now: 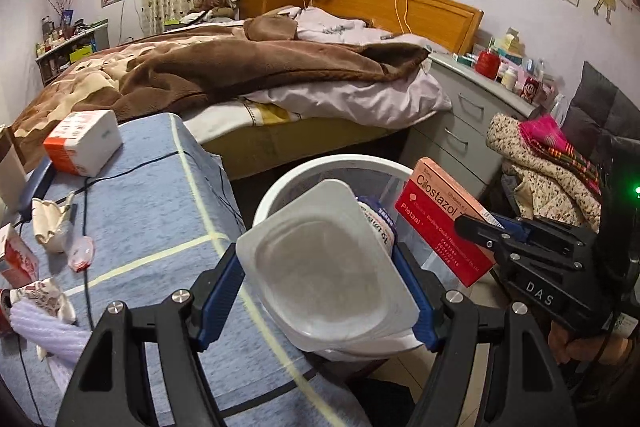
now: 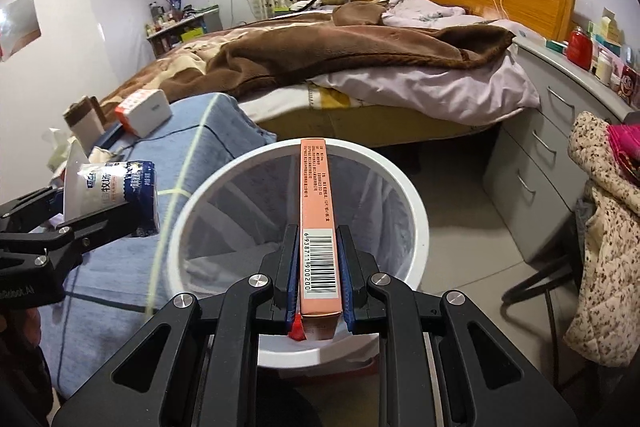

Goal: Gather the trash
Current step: 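Carry yogurt cup and orange box over the bin and open both tools, then move both open tools back over the table toward the foam sleeves and can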

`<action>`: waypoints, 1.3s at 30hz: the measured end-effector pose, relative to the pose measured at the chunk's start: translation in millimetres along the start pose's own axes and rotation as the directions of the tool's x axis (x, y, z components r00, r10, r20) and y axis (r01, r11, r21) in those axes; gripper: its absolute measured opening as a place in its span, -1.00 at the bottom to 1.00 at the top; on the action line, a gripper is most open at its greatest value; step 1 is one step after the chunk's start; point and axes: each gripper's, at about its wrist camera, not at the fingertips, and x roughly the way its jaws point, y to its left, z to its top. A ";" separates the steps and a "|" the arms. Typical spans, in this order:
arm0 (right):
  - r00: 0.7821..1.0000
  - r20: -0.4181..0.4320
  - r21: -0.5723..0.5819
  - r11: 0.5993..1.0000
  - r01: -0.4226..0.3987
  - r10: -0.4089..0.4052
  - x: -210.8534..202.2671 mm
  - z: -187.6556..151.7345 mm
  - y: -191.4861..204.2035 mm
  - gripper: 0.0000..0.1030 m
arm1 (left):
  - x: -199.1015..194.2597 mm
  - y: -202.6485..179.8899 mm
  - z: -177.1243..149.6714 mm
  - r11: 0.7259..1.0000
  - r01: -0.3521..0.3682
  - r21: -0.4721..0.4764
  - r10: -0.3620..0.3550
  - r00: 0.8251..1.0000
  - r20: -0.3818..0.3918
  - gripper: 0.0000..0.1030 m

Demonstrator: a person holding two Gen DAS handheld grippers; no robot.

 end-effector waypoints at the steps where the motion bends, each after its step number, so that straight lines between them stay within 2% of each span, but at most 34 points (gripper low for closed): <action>1: 1.000 -0.005 -0.001 1.000 0.000 0.000 1.6 0.3 -1.1 -0.65 | 3.1 -2.6 0.2 1.000 0.004 0.005 -0.004 1.000 0.000 0.46; 10: 0.998 -0.047 0.012 0.999 0.030 -0.029 13.8 0.4 -10.7 -0.64 | 26.5 -1.3 2.0 1.000 0.010 -0.011 -0.011 0.999 -0.045 0.48; 13: 0.998 -0.059 0.015 1.000 0.025 -0.024 16.3 0.5 -10.9 -0.64 | 27.1 0.9 2.6 1.000 0.013 -0.019 -0.014 0.999 -0.043 0.66; 17: 0.997 -0.063 0.008 0.999 0.042 -0.041 18.1 1.3 -8.9 -0.61 | 21.9 4.1 2.4 0.999 0.018 -0.027 -0.019 0.999 -0.027 0.70; 18: 0.997 -0.064 0.012 0.999 0.033 -0.032 17.4 1.5 -8.9 -0.51 | 21.5 5.1 2.7 0.999 0.018 -0.031 -0.019 0.999 -0.027 0.71; 19: 0.998 -0.064 0.015 1.000 0.026 -0.025 17.2 2.0 -9.5 -0.28 | 20.5 7.2 2.2 0.999 0.017 -0.037 -0.018 1.000 -0.026 0.71; 21: 0.998 -0.055 0.014 1.000 0.023 -0.023 14.4 2.1 -7.9 0.03 | 16.9 10.7 1.1 0.999 0.012 -0.042 -0.013 1.000 -0.021 0.71; 31: 1.000 -0.017 -0.010 1.000 0.015 -0.016 4.4 6.5 9.1 0.03 | -12.3 36.4 -3.7 0.996 -0.033 -0.084 0.035 0.999 0.019 0.72; 39: 1.000 0.004 -0.043 0.999 -0.029 0.030 0.8 7.9 38.1 0.03 | -42.6 70.4 -15.0 0.987 -0.074 -0.139 0.083 0.995 0.058 0.72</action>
